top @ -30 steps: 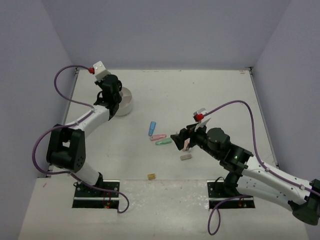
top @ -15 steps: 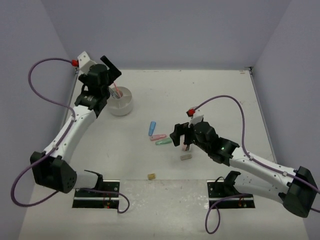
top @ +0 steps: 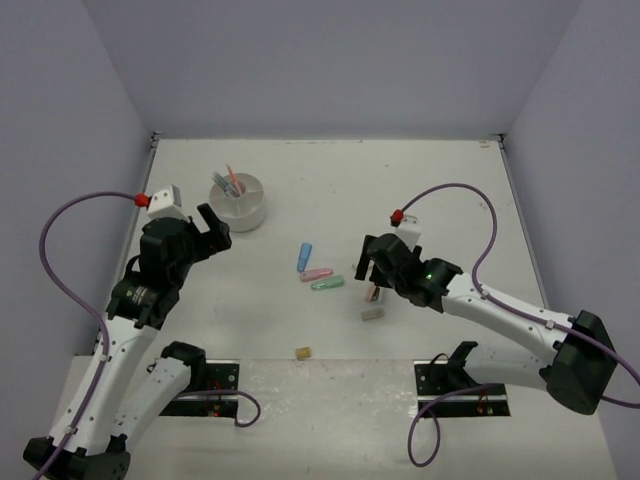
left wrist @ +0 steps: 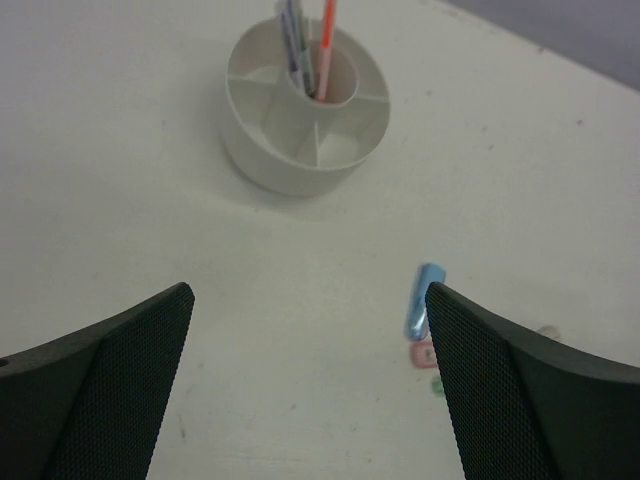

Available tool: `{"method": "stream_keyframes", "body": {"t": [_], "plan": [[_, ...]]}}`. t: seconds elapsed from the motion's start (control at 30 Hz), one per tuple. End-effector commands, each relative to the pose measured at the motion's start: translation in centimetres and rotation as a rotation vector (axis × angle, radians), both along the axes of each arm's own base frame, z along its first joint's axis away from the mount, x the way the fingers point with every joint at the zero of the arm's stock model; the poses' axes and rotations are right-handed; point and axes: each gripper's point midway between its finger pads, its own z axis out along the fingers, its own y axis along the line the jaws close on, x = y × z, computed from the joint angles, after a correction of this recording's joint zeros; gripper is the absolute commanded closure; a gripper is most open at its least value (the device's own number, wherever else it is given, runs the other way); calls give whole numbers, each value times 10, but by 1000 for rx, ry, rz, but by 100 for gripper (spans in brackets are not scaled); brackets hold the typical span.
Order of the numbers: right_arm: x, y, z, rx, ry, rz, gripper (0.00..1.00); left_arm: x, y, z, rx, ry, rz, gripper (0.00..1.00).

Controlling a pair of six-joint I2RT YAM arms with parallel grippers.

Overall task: Sort the stationery into containers
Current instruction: Pick up the stapler from the center of the board.

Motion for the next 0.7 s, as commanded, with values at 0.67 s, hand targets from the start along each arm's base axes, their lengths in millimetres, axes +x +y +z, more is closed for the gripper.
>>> {"method": "stream_keyframes", "body": {"t": [0.67], "plan": [[-14, -6, -93, -133, 241, -108, 36, -19, -28, -24, 60, 25, -206, 0]]}}
